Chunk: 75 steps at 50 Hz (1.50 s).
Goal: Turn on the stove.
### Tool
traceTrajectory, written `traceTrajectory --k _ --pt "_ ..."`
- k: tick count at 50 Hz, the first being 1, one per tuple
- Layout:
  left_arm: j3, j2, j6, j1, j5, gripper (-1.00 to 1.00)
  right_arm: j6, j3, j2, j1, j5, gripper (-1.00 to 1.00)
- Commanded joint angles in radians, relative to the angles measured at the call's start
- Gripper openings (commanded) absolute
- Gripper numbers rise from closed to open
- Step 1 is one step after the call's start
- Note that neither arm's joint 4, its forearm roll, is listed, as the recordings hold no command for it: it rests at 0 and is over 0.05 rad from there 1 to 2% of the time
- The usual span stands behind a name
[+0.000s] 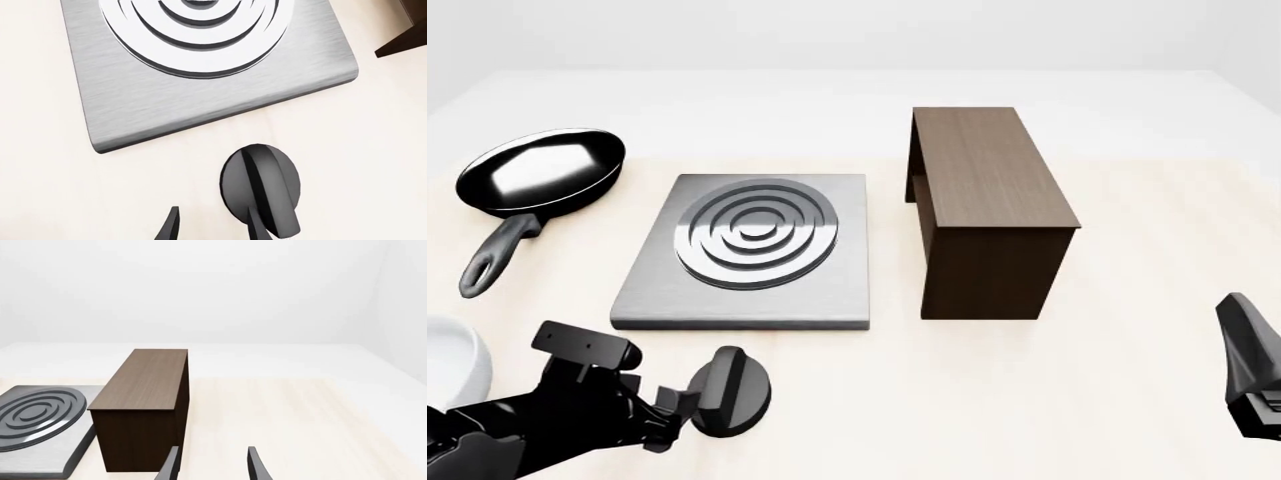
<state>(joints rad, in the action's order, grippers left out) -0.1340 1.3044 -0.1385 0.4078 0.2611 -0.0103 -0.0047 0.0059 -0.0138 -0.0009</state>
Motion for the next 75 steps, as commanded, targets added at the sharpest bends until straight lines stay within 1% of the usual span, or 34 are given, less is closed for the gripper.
traceTrajectory --k 1,7,23,36,42,46,47,50,51,53,55,57,58,62,64,65,66,67,70,73,75 --pt "0.004 0.023 -0.028 0.038 0.023 1.0 0.0 0.0 0.0 0.0 0.0 1.0" --pt "-0.003 0.024 -0.05 0.067 0.019 1.0 0.0 0.0 0.0 0.0 0.0 1.0" --pt "-0.037 0.047 -0.079 0.119 0.017 1.0 0.0 0.0 0.0 0.0 0.0 1.0" --pt "-0.082 0.042 -0.082 0.128 -0.016 1.0 0.0 0.0 0.0 0.0 0.0 1.0" --pt "-0.084 0.036 -0.08 0.126 -0.021 1.0 0.0 0.0 0.0 0.0 0.0 1.0" --pt "-0.079 0.054 -0.074 0.119 -0.003 1.0 0.0 0.0 0.0 0.0 0.0 1.0" --pt "-0.069 0.016 -0.074 0.118 -0.029 1.0 0.0 0.0 0.0 0.0 0.0 1.0" --pt "-0.058 0.003 -0.075 0.124 -0.032 1.0 0.0 0.0 0.0 0.0 0.0 1.0" --pt "0.045 -0.205 -0.077 0.102 -0.139 1.0 0.0 0.0 0.0 0.0 0.0 1.0" --pt "0.054 -0.238 -0.151 0.146 -0.155 1.0 0.0 0.0 0.0 0.0 0.0 1.0" --pt "0.057 -0.274 -0.103 0.108 -0.183 1.0 0.0 0.0 0.0 0.0 0.0 1.0" --pt "0.055 -0.309 -0.112 0.104 -0.218 1.0 0.0 0.0 0.0 0.0 0.0 1.0" --pt "0.053 -0.333 -0.098 0.091 -0.238 1.0 0.0 0.0 0.0 0.0 0.0 1.0" --pt "0.039 -0.434 -0.095 0.074 -0.341 1.0 0.0 0.0 0.0 0.0 0.0 1.0" --pt "0.038 -0.46 -0.107 0.074 -0.371 1.0 0.0 0.0 0.0 0.0 0.0 1.0" --pt "0.031 -0.501 -0.091 0.054 -0.41 1.0 0.0 0.0 0.0 0.0 0.0 1.0" --pt "0.028 -0.516 -0.094 0.049 -0.427 1.0 0.0 0.0 0.0 0.0 0.0 1.0" --pt "0.016 -0.558 -0.089 0.028 -0.466 1.0 0.0 0.0 0.0 0.0 0.0 1.0" --pt "-0.039 -0.684 -0.031 -0.035 -0.586 1.0 0.0 0.0 0.0 0.0 0.0 1.0" --pt "-0.082 -0.731 -0.025 -0.05 -0.648 1.0 0.0 0.0 0.0 0.0 0.0 1.0" --pt "-0.114 -0.759 -0.007 -0.073 -0.685 1.0 0.0 0.0 0.0 0.0 0.0 1.0"
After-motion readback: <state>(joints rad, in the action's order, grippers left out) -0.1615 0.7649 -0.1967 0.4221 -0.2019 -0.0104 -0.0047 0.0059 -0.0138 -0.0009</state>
